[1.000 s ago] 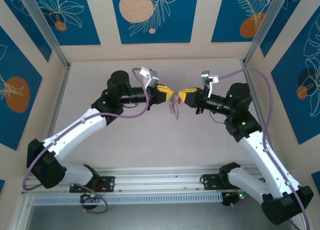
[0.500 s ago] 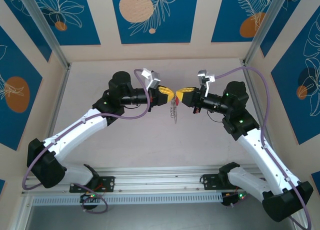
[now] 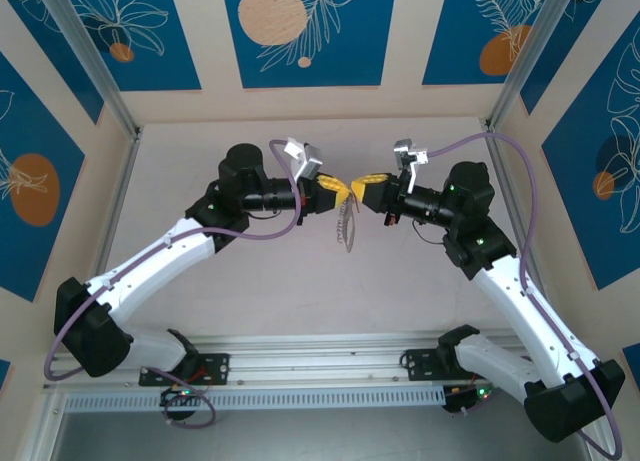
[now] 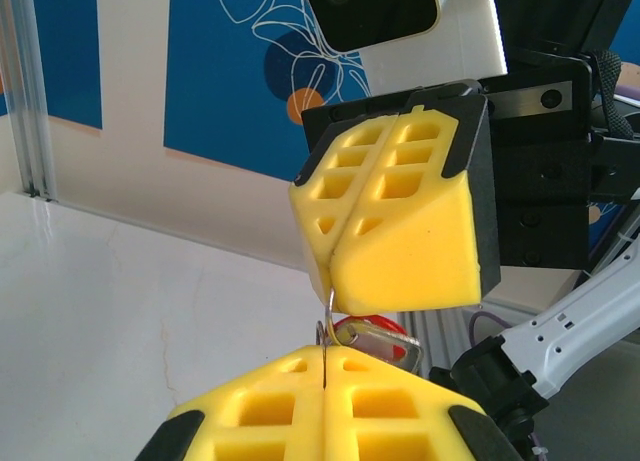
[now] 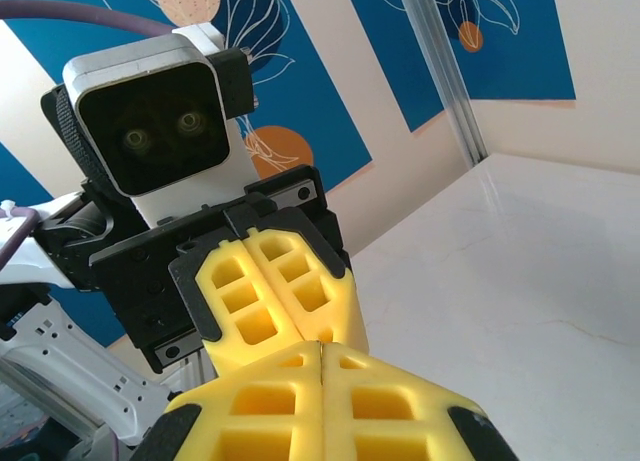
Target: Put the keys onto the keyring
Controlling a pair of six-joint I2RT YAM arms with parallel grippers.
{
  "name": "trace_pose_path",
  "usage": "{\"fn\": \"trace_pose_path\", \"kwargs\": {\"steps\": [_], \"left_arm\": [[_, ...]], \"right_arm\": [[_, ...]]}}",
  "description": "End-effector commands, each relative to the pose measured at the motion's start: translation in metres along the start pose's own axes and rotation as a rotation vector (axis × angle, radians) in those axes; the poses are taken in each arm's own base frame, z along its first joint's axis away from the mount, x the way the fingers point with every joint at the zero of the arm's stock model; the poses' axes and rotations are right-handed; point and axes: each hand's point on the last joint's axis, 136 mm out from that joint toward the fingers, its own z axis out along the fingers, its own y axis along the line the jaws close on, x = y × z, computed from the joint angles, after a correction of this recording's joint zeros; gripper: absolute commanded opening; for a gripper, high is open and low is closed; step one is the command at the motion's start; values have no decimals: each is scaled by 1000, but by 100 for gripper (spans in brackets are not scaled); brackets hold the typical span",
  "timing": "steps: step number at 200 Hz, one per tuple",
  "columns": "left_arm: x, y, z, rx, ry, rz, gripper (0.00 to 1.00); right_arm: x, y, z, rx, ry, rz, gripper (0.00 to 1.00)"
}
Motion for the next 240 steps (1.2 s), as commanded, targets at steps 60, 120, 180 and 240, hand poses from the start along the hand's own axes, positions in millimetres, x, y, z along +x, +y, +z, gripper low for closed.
{"fn": "trace_pose_path", "kwargs": {"steps": [60,120,180,240], "left_arm": [[-36,-31,-11,46,-89,89,0],[-37,-31,-15,35,-96,101,0],[-37,-33,-16,35,-99,106,0],[-39,-30,-16,17,-111,110,0]], "right_arm": [[5,-17,-5,66,2,16,0],[11,-25,-9,92,6,39,0],[12,-15,-7,29,26,53,0],[19,-1,-4,-73,80,75,0]]}}
